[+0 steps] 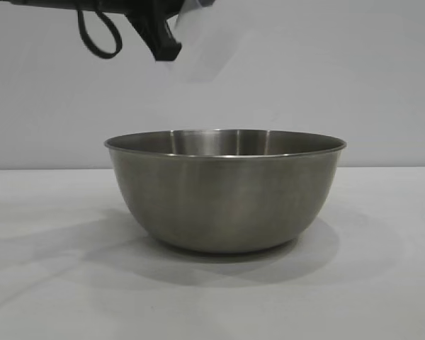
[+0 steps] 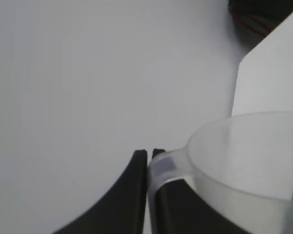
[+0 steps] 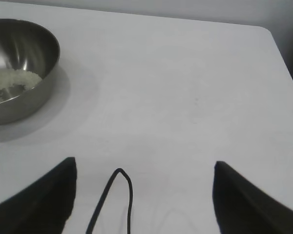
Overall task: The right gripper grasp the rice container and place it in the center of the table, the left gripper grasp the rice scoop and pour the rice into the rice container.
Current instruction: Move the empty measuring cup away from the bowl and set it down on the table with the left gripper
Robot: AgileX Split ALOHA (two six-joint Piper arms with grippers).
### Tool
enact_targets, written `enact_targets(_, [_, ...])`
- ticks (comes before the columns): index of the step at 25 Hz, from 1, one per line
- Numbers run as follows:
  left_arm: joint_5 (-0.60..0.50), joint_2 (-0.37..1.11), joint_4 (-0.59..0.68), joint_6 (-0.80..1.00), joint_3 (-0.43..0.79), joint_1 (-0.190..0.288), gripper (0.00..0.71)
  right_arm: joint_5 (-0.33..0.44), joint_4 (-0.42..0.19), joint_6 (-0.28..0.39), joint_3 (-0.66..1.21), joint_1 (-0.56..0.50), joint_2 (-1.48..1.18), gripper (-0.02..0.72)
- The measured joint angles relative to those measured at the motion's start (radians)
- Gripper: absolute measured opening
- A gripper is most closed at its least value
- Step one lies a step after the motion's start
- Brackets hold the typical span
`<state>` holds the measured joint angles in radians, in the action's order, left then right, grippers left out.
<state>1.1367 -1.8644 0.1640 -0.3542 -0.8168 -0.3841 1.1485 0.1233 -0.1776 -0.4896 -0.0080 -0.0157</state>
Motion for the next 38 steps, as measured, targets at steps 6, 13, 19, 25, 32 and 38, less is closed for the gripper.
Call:
enact_targets(6, [0.0,0.0,-0.194,0.048,0.132,0.016,0.0,0.0,0.0,0.0,0.0,0.0,0.0,0.542])
enact_targets(13, [-0.002,0.002,-0.411,0.137,0.278,0.02,0.0,0.0,0.0,0.0,0.0,0.0,0.0,0.542])
enact_targets(19, [0.0,-0.044,-0.471,0.195,0.333,0.02,0.0,0.0,0.0,0.0,0.0,0.0,0.0,0.542])
enact_targets(25, [0.0,-0.115,-0.477,0.233,0.333,0.022,0.0,0.0,0.0,0.0,0.0,0.0,0.0,0.542])
enact_targets(32, [0.0,-0.173,-0.484,0.258,0.333,0.028,0.0,0.0,0.0,0.0,0.0,0.0,0.0,0.542])
enact_targets(38, [0.0,-0.193,-0.485,0.276,0.333,0.029,0.048,0.0,0.0,0.0,0.0,0.0,0.0,0.542])
